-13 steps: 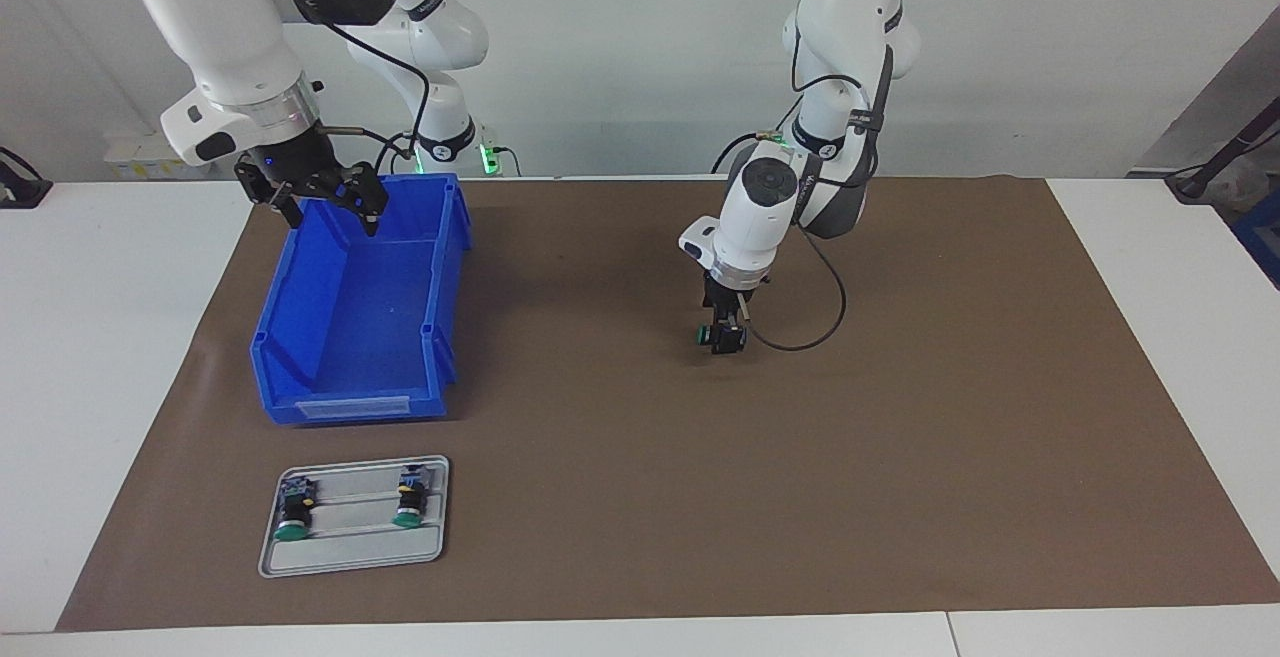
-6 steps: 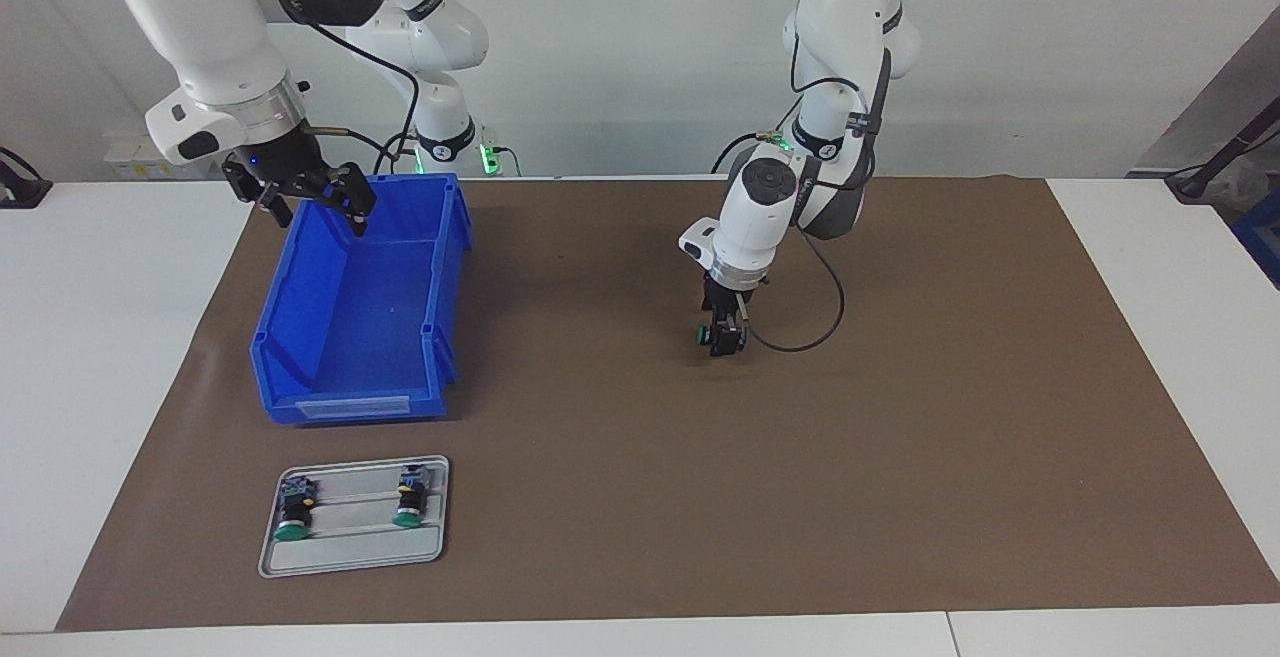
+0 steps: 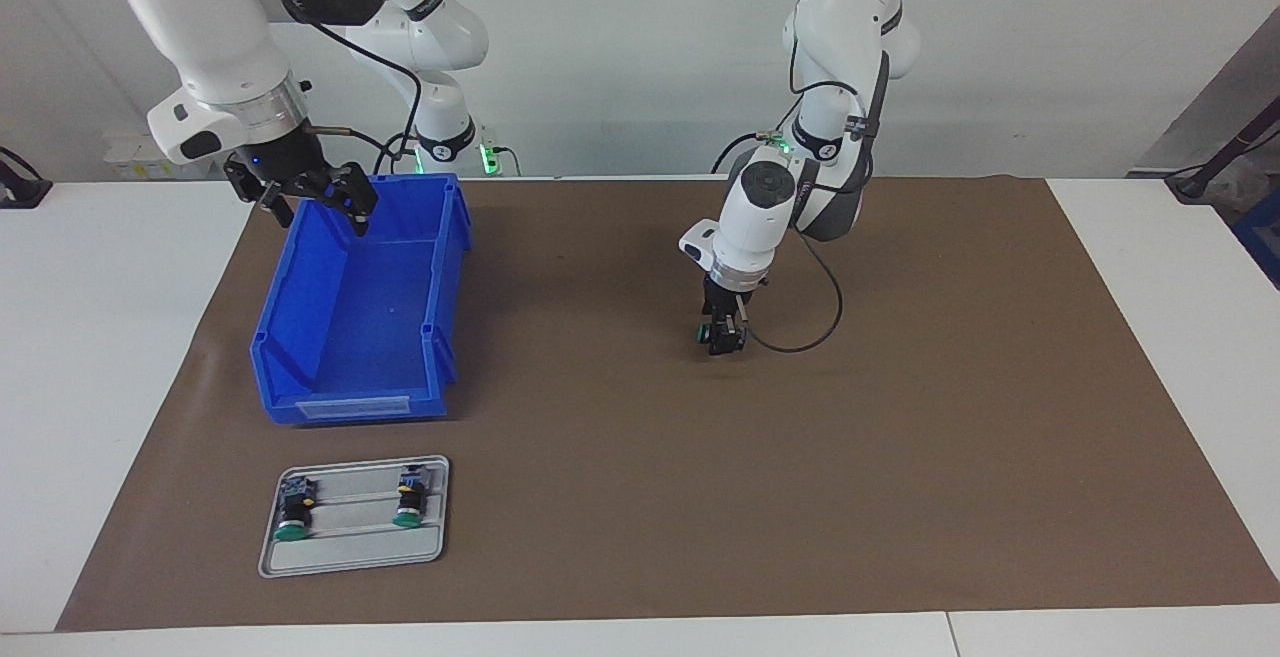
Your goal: Place and press button with both arms
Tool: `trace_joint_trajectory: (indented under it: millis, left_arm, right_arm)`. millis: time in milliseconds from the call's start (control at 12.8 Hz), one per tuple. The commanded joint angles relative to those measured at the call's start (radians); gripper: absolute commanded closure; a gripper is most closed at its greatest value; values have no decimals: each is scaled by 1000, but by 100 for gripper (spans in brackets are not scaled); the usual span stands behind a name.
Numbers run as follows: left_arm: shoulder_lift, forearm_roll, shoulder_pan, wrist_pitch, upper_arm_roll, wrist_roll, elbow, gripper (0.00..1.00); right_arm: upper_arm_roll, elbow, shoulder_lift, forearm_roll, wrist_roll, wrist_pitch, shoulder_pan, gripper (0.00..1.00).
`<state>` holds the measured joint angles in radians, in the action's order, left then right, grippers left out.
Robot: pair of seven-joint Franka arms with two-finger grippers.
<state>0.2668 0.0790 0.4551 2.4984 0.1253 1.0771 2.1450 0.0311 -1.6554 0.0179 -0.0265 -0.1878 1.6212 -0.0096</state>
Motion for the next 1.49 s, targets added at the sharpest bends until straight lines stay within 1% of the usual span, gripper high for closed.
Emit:
trace_joint_trajectory:
  millis: [0, 548, 784, 1019, 1097, 1175, 1254, 1410]
  left_arm:
    - [-1, -1, 22, 27, -21, 7, 18, 40]
    - [2, 1, 8, 27, -21, 3, 6, 55]
    - [3, 2, -1, 23, -22, -17, -11, 68]
    - [12, 2, -12, 23, -24, -61, -31, 72]
    - [15, 2, -16, 25, -24, -81, -37, 76]
    - [15, 2, -21, 23, -24, -91, -46, 82]
    - [15, 2, -29, 20, -24, -97, -54, 86]
    - [8, 2, -56, 13, -23, -117, -71, 88]
  right_arm:
    - [7, -27, 25, 16, 25, 9, -10, 0]
    - [9, -29, 25, 17, 25, 9, -9, 0]
    - [9, -27, 25, 17, 25, 9, -9, 0]
    - [7, -29, 25, 17, 25, 9, -9, 0]
    - [7, -29, 25, 17, 24, 9, -10, 0]
    - [9, -27, 25, 17, 25, 9, -9, 0]
    - [9, -29, 25, 17, 25, 9, -9, 0]
    - [9, -27, 25, 17, 25, 9, -9, 0]
